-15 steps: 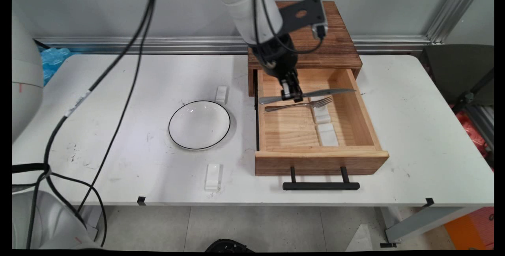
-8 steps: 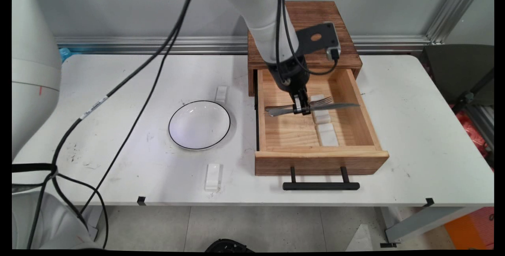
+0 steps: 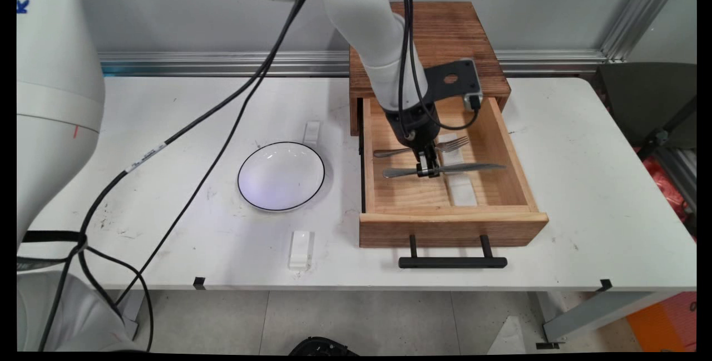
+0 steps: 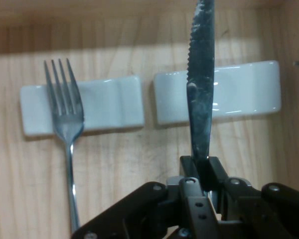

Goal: Place the picked object into the drawer

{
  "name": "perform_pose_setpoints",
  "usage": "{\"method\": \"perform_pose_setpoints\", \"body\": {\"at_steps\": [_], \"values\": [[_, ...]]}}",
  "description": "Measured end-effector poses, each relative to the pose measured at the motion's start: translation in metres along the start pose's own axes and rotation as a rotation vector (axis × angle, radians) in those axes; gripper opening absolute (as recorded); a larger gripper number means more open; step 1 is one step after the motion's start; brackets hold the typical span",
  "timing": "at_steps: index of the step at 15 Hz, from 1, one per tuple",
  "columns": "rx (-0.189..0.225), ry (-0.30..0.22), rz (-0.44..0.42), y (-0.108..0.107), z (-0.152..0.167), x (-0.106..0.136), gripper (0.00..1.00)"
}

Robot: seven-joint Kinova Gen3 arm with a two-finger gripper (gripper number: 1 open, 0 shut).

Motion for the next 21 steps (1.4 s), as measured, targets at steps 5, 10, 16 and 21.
{"method": "perform_pose_setpoints", "body": {"at_steps": [5,10,16,21], "values": [[-0.01,-0.007,0.001,-0.001,0.015,-0.001,0.0],[-0.018,-0.006,0.004,-0.004,0.028,-0.001,0.0],[-0.025,0.002,0.011,-0.006,0.036,0.001,1.0],[-0.024,0.026,0.017,-0.008,0.028,0.007,1.0]]}}
